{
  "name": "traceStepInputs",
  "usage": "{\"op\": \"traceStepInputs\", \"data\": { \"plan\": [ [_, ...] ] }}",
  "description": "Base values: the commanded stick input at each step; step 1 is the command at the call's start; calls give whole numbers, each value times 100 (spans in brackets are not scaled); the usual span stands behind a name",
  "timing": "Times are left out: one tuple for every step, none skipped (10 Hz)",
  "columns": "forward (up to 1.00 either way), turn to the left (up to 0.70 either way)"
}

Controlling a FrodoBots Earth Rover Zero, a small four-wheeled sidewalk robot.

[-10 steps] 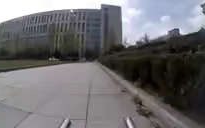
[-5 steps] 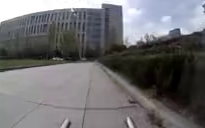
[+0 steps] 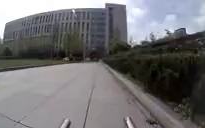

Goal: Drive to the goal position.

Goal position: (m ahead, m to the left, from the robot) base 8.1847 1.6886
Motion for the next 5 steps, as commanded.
{"op": "traceStepInputs", "data": {
  "plan": [
    [100, 0],
    [100, 0],
    [100, 11],
    [100, 13],
    [100, 0]
  ]
}}
